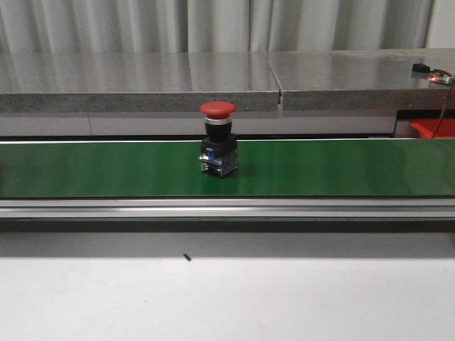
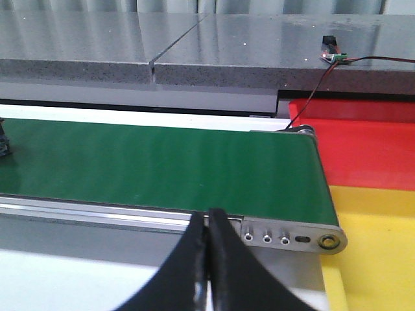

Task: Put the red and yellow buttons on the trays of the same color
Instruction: 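Move the right gripper above the first red button riding the belt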

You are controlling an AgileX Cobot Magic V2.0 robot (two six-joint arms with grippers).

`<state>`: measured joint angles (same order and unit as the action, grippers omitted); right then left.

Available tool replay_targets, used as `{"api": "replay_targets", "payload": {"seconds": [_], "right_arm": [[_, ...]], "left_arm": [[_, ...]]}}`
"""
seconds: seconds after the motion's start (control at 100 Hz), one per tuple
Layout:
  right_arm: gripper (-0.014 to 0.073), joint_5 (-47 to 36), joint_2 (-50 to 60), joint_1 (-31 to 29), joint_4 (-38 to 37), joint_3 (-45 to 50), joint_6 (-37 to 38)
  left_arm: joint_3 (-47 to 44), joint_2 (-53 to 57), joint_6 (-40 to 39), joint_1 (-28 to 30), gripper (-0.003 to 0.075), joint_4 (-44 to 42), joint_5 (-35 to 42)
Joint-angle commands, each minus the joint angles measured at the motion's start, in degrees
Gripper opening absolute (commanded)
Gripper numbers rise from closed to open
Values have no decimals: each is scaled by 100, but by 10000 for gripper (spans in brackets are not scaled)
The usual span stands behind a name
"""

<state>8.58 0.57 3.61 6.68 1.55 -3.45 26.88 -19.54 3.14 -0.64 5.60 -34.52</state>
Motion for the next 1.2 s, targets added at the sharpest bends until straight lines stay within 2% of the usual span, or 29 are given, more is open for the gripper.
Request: {"api": "replay_targets", "payload": {"seconds": [0.0, 0.29, 0.38, 0.48, 0.64, 0.81, 0.91, 1.05, 1.19], "right_arm": [[-68, -544, 114, 8, 8, -92, -13], [-68, -1366, 114, 8, 15, -165, -13], [-68, -1289, 114, 8, 15, -448, -13], [-68, -715, -15, 8, 56, -1016, -13], [-68, 1155, -894, 2, 197, -2500, -13], [-68, 3458, -2683, 2, 216, -4450, -13], [-68, 4328, -3557, 2, 246, -5305, -13], [-68, 4757, -4534, 2, 303, -6030, -13], [-68, 4727, -5163, 2, 308, -6106, -13]], "left_arm": [[57, 137, -19, -45, 484, 84, 443], [-84, 180, -19, -45, -21, 84, 378], [-84, 180, -19, -45, -20, 84, 378], [-84, 180, -19, -45, -20, 84, 378], [-84, 180, -19, -45, -20, 84, 378], [-84, 180, -19, -45, -20, 84, 378], [-84, 180, -19, -45, -20, 84, 378], [-84, 180, -19, -45, -20, 84, 378], [-84, 180, -19, -45, -20, 84, 378]]}}
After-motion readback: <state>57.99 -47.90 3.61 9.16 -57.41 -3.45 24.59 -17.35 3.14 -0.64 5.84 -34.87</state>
